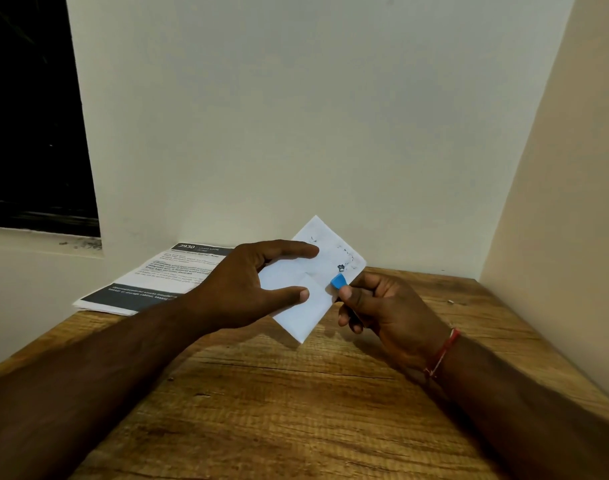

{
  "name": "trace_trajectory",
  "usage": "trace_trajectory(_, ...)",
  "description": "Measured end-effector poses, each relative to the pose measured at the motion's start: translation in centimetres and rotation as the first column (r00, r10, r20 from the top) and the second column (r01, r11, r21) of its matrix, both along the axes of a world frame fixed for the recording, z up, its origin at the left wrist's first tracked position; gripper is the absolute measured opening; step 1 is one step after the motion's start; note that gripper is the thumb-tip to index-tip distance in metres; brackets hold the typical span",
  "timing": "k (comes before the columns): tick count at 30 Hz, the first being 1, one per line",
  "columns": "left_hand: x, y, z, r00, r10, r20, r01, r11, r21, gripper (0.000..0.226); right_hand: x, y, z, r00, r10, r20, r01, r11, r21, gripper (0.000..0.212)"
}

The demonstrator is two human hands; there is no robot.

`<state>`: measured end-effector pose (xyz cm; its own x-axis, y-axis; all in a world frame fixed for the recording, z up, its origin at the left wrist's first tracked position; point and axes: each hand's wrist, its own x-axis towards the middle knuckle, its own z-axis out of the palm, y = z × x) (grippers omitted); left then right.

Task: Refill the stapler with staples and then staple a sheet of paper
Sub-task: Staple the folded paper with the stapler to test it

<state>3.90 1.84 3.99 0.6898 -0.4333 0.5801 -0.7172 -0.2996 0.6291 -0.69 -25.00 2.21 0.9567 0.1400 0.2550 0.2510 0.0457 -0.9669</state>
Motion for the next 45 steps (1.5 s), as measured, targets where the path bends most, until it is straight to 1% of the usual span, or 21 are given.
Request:
trace_trajectory(4,0.0,0.0,0.0,1.0,-0.001,-0.01,0.001,1.0,-0.004,0.058,0.4,-0.2,0.2,0.999,-0.035,0.026,0.037,0.998,-0.056,0.043)
trace_trajectory(8,0.0,-0.1,0.0,1.0,0.002,-0.017,-0.002,1.0,0.001,0.057,0.6,-0.3,0.2,0.997,-0.071,0.014,0.072,0.992,-0.099,0.025)
trace_trajectory(15,-0.2,-0.2,-0.1,0.999,-0.013,-0.047,0.011,0.999,-0.032,0.056,0.4,0.0,0.4,0.988,-0.152,0.009,0.152,0.98,-0.132,0.016)
trace_trajectory(18,-0.2,-0.2,-0.1,0.999,0.004,-0.046,-0.006,1.0,-0.031,0.054,0.2,0.1,0.5,0.992,-0.124,0.006,0.124,0.987,-0.104,0.019)
trace_trajectory(21,0.0,-0.2,0.0,0.998,0.043,-0.044,-0.045,0.998,-0.045,0.049,-0.2,0.3,0.5,0.999,-0.008,-0.039,0.008,1.0,-0.006,0.033)
trace_trajectory(23,0.1,-0.1,0.0,0.997,0.051,-0.055,-0.055,0.996,-0.066,0.046,-0.3,0.3,0.5,0.997,0.042,-0.058,-0.039,0.998,0.042,0.039)
trace_trajectory(25,0.3,0.0,0.0,0.996,0.04,-0.082,-0.049,0.993,-0.104,0.045,-0.3,0.1,0.5,0.997,0.047,-0.06,-0.042,0.996,0.077,0.046)
trace_trajectory(26,0.5,0.0,0.0,0.995,0.036,-0.096,-0.049,0.99,-0.129,0.044,-0.3,0.0,0.5,0.998,0.025,-0.052,-0.021,0.997,0.069,0.047)
trace_trajectory(27,0.6,0.1,0.0,0.994,0.035,-0.106,-0.051,0.987,-0.154,0.044,-0.2,-0.2,0.5,0.999,-0.015,-0.032,0.016,1.0,0.019,0.044)
trace_trajectory(28,0.7,0.1,0.1,0.993,0.035,-0.113,-0.055,0.983,-0.176,0.044,-0.2,-0.3,0.5,0.998,-0.069,0.008,0.069,0.994,-0.079,0.036)
trace_trajectory(29,0.8,0.2,0.1,0.992,0.032,-0.119,-0.056,0.979,-0.198,0.044,-0.3,-0.4,0.4,0.991,-0.119,0.068,0.132,0.967,-0.217,0.029)
trace_trajectory(31,0.9,0.4,0.1,0.992,0.021,-0.127,-0.052,0.968,-0.244,0.045,-0.6,-0.3,0.3,0.975,-0.132,0.181,0.208,0.838,-0.505,0.023)
trace_trajectory(32,1.0,0.4,0.2,0.991,0.016,-0.131,-0.05,0.964,-0.261,0.045,-0.8,-0.2,0.2,0.973,-0.106,0.206,0.212,0.765,-0.608,0.024)
trace_trajectory(33,1.0,0.4,0.3,0.992,0.013,-0.129,-0.047,0.962,-0.269,0.046,-1.0,0.1,0.2,0.972,-0.072,0.221,0.206,0.713,-0.67,0.026)
trace_trajectory(36,1.0,0.4,0.3,0.992,0.019,-0.122,-0.052,0.96,-0.275,0.045,-1.7,0.7,0.4,0.965,0.017,0.262,0.202,0.591,-0.781,0.031)
trace_trajectory(39,1.1,0.3,0.1,0.988,0.021,-0.155,-0.066,0.953,-0.295,0.039,-1.8,1.0,0.5,0.973,0.034,0.23,0.178,0.522,-0.834,0.039)
trace_trajectory(43,1.3,-0.1,-0.2,0.977,-0.009,-0.214,-0.065,0.939,-0.338,0.029,-1.9,1.2,0.5,0.979,0.021,0.203,0.167,0.486,-0.858,0.046)
trace_trajectory(44,1.3,-0.2,-0.3,0.971,-0.029,-0.237,-0.061,0.93,-0.363,0.028,-2.0,1.3,0.6,0.977,0.003,0.215,0.186,0.493,-0.85,0.05)
trace_trajectory(45,1.2,-0.4,-0.3,0.965,-0.052,-0.259,-0.055,0.92,-0.388,0.027,-2.1,1.4,0.8,0.972,-0.033,0.231,0.214,0.525,-0.824,0.053)
